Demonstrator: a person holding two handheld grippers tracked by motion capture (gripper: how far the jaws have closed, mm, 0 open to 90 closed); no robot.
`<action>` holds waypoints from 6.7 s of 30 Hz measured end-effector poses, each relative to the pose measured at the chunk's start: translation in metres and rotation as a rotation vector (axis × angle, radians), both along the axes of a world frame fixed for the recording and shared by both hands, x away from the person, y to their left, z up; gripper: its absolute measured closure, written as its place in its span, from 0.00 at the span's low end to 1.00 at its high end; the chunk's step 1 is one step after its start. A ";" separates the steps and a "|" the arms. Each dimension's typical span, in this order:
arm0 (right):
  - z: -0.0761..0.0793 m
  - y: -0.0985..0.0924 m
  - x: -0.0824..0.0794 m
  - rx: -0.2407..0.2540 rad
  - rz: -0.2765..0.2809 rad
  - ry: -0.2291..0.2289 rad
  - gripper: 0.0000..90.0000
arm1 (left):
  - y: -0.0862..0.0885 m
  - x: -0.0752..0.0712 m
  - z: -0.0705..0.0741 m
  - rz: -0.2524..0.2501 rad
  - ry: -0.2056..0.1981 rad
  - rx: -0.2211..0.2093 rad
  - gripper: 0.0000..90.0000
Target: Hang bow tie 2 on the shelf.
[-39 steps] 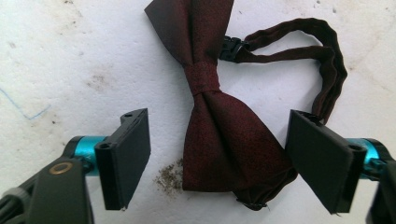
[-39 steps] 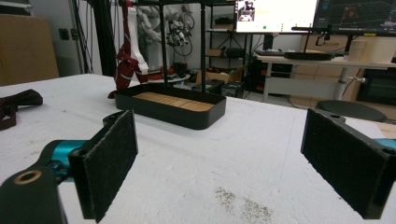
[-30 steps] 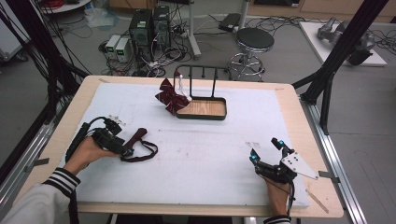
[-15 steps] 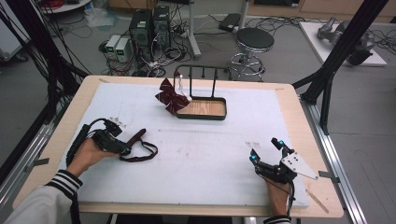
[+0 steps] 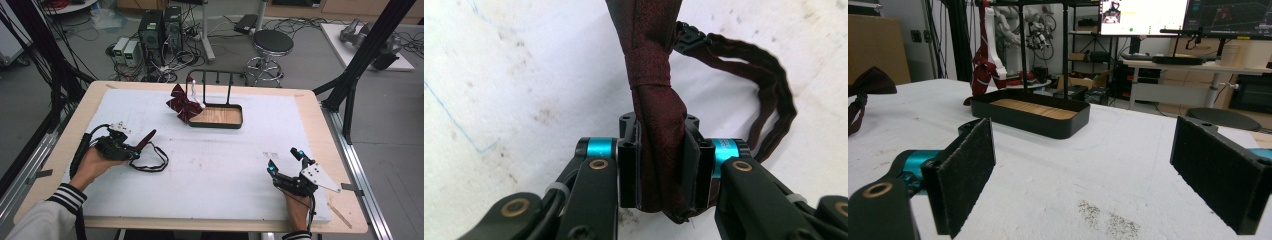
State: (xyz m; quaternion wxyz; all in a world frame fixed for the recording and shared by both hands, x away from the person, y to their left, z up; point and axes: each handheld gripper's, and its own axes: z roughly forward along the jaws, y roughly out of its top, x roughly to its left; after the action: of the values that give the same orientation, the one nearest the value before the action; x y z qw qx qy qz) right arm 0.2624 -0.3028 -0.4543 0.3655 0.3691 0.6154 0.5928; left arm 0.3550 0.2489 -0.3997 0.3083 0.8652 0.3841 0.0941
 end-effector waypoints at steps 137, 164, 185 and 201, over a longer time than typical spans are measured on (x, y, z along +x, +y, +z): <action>0.000 0.000 0.000 0.005 -0.001 0.003 0.11 | -0.164 0.111 0.074 0.172 -0.346 -0.268 0.82; 0.000 0.000 0.000 0.000 -0.001 0.003 0.11 | -0.167 0.113 0.048 0.199 -0.269 -0.146 0.83; 0.000 0.000 0.000 0.005 0.000 0.005 0.11 | -0.158 0.104 0.047 0.094 -0.268 -0.155 0.38; 0.000 0.000 0.000 0.001 -0.001 0.005 0.11 | -0.125 0.054 0.060 -0.096 -0.473 -0.299 0.18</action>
State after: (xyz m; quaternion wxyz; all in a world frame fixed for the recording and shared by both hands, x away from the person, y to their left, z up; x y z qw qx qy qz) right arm 0.2620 -0.3026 -0.4544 0.3638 0.3712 0.6158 0.5921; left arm 0.4095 0.1237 -0.3397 0.5178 0.7813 0.2695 0.2210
